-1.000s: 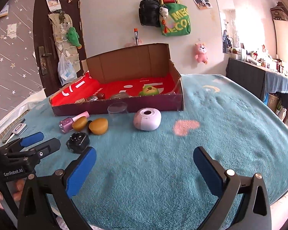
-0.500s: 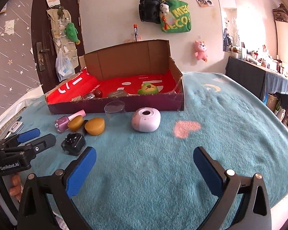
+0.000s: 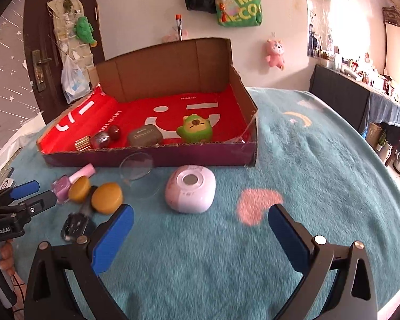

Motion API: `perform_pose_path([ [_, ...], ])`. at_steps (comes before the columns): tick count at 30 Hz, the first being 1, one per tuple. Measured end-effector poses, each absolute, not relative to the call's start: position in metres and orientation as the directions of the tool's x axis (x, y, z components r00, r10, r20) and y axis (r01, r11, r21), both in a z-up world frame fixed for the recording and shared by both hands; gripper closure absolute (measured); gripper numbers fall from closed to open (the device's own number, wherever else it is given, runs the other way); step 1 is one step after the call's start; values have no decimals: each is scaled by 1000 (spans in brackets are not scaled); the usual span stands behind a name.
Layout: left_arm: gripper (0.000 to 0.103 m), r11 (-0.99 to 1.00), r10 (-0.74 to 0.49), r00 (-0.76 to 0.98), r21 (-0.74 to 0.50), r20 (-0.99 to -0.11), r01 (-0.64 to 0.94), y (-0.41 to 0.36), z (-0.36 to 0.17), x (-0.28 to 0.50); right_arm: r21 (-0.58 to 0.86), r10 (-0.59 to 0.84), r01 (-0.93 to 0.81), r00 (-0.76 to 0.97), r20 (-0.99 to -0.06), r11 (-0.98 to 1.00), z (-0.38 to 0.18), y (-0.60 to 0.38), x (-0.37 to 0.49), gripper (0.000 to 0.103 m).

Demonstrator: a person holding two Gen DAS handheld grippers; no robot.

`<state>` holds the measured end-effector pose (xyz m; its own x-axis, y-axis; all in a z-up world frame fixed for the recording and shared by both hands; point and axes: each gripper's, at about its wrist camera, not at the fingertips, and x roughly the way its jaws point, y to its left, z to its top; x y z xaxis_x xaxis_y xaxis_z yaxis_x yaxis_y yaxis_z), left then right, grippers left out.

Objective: Organize rigid objects
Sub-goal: 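Grasp the pink nail polish with left tool while right tool grasps the pink speaker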

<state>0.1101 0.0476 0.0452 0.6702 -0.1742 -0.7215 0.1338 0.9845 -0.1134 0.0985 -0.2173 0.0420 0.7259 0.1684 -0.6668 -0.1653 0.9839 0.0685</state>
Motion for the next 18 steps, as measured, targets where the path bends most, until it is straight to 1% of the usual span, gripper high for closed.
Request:
perform_pose_path([
  [9,17,979,-173,614,-66,-771,192,44,36,126,45,156,-183,654,-741,982,34,-214,126,2],
  [11,17,978,-167,609,-52,-775,201,42,35,129,50,154,-178,637,-756,983,32,-214,132,6],
  [13,19,976,-171,610,-50,-774,210,41,35,131,51,149,-173,625,-766,984,31,-215,136,8],
  [14,28,976,-173,614,-52,-770,210,41,35,133,49,146,-170,623,-768,984,31,-215,138,10],
  [15,35,976,-175,618,-53,-766,210,42,35,134,48,145,-169,624,-768,984,31,-215,139,11],
  [16,38,974,-190,620,-66,-761,217,42,36,135,50,148,-171,625,-767,984,31,-215,140,14],
  [17,45,971,-206,619,-81,-757,224,41,36,135,57,158,-179,624,-765,982,31,-214,142,18],
  [18,55,969,-217,621,-89,-753,231,40,37,136,63,168,-188,620,-766,980,30,-213,143,21],
])
